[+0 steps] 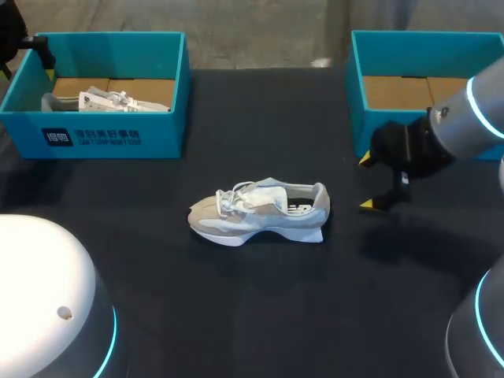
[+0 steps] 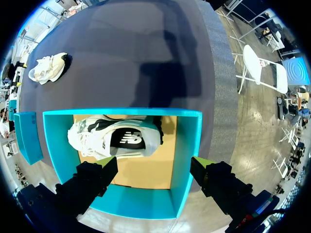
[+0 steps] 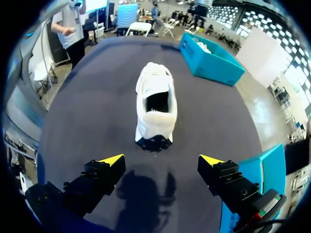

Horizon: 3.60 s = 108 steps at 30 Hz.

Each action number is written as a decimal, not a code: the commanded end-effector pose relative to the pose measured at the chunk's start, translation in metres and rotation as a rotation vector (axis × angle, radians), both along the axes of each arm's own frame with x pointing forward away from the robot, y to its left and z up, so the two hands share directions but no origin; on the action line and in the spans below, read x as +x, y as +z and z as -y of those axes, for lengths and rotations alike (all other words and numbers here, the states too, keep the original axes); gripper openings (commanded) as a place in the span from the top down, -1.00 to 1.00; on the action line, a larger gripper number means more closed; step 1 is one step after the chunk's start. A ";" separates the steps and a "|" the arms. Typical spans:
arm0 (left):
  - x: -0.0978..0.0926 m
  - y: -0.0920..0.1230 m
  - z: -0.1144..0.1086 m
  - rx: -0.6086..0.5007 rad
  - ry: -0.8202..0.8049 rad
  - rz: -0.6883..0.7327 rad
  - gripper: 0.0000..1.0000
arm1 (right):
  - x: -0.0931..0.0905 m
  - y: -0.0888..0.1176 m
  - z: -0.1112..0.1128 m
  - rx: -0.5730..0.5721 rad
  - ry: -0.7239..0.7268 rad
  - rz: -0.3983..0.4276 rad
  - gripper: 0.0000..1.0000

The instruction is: Take the shoe out of the shoebox, open the shoe tongue, remove and reinsert the insole, then place the shoe into the shoebox

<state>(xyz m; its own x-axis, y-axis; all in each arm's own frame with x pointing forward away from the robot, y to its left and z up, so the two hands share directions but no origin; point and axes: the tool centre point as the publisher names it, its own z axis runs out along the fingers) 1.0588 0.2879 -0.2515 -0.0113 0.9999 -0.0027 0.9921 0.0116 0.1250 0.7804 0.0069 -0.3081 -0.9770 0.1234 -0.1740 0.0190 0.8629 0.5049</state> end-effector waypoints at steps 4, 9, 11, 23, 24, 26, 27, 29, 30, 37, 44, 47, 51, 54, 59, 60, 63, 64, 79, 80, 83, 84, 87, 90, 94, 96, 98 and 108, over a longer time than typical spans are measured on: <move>0.000 0.000 0.000 0.000 0.000 0.001 -1.00 | 0.004 -0.016 0.017 0.117 0.059 0.016 -1.00; 0.000 0.000 0.000 0.000 0.000 0.001 -1.00 | 0.000 -0.034 0.014 0.115 0.114 0.015 -1.00; 0.000 0.000 0.000 0.000 0.000 0.001 -1.00 | -0.003 -0.041 0.012 0.142 0.108 0.013 -1.00; 0.000 0.000 0.000 0.000 0.000 0.001 -1.00 | -0.007 -0.055 0.007 0.167 0.102 -0.030 -1.00; 0.000 0.000 0.000 0.000 0.000 0.001 -1.00 | -0.007 -0.055 0.007 0.167 0.102 -0.030 -1.00; 0.000 0.000 0.000 0.000 0.000 0.001 -1.00 | -0.007 -0.055 0.007 0.167 0.102 -0.030 -1.00; 0.000 0.000 0.000 0.000 0.000 0.001 -1.00 | -0.007 -0.055 0.007 0.167 0.102 -0.030 -1.00; 0.000 0.000 0.000 0.000 0.000 0.001 -1.00 | -0.007 -0.055 0.007 0.167 0.102 -0.030 -1.00; 0.000 0.000 0.000 0.000 0.000 0.001 -1.00 | -0.007 -0.055 0.007 0.167 0.102 -0.030 -1.00; 0.000 0.000 0.000 0.000 0.000 0.001 -1.00 | -0.007 -0.055 0.007 0.167 0.102 -0.030 -1.00; 0.000 0.000 0.000 0.000 0.000 0.001 -1.00 | -0.007 -0.055 0.007 0.167 0.102 -0.030 -1.00; 0.000 0.000 0.000 0.000 0.000 0.001 -1.00 | -0.006 -0.058 0.010 0.183 0.093 -0.033 -1.00; 0.000 0.000 0.000 0.000 0.000 0.001 -1.00 | -0.006 -0.064 0.013 0.218 0.060 -0.035 -1.00; 0.000 0.000 0.000 0.000 0.000 0.001 -1.00 | -0.006 -0.071 0.012 0.232 0.029 -0.031 -1.00; 0.000 0.000 0.000 0.000 0.000 0.001 -1.00 | -0.007 -0.074 0.002 0.259 -0.060 -0.006 -1.00; 0.000 0.000 0.000 0.000 0.000 0.001 -1.00 | -0.007 -0.074 -0.001 0.263 -0.073 -0.007 -1.00; 0.000 0.000 0.000 0.000 0.000 0.001 -1.00 | -0.007 -0.077 -0.011 0.266 -0.115 -0.011 -1.00; 0.000 0.000 0.000 0.000 0.000 0.001 -1.00 | -0.007 -0.078 -0.014 0.268 -0.116 -0.015 -1.00; 0.000 0.000 0.000 0.000 0.000 0.001 -1.00 | 0.016 -0.093 -0.046 0.281 -0.063 -0.022 -1.00; 0.000 0.000 0.000 0.000 0.000 0.001 -1.00 | 0.019 -0.093 -0.047 0.286 -0.060 -0.022 -1.00; 0.000 0.000 0.000 0.000 0.000 0.001 -1.00 | 0.022 -0.096 -0.054 0.298 -0.048 -0.029 -1.00; 0.000 0.000 0.000 0.000 0.000 0.001 -1.00 | 0.021 -0.098 -0.057 0.298 -0.045 -0.032 -1.00; 0.000 0.000 0.000 0.000 0.000 0.001 -1.00 | 0.019 -0.100 -0.063 0.305 -0.036 -0.041 -1.00; 0.000 0.000 0.000 0.000 0.000 0.001 -1.00 | 0.016 -0.100 -0.068 0.311 -0.037 -0.045 -1.00; 0.000 0.000 0.000 0.000 0.000 0.001 -1.00 | 0.012 -0.102 -0.074 0.319 -0.033 -0.051 -1.00; 0.000 0.000 0.000 0.000 0.000 0.001 -1.00 | 0.012 -0.104 -0.076 0.320 -0.030 -0.053 -1.00; 0.000 0.000 0.000 0.000 0.000 0.001 -1.00 | 0.013 -0.105 -0.079 0.322 -0.030 -0.055 -1.00; 0.000 0.000 0.000 0.000 0.000 0.001 -1.00 | 0.013 -0.110 -0.101 0.336 0.012 -0.071 -1.00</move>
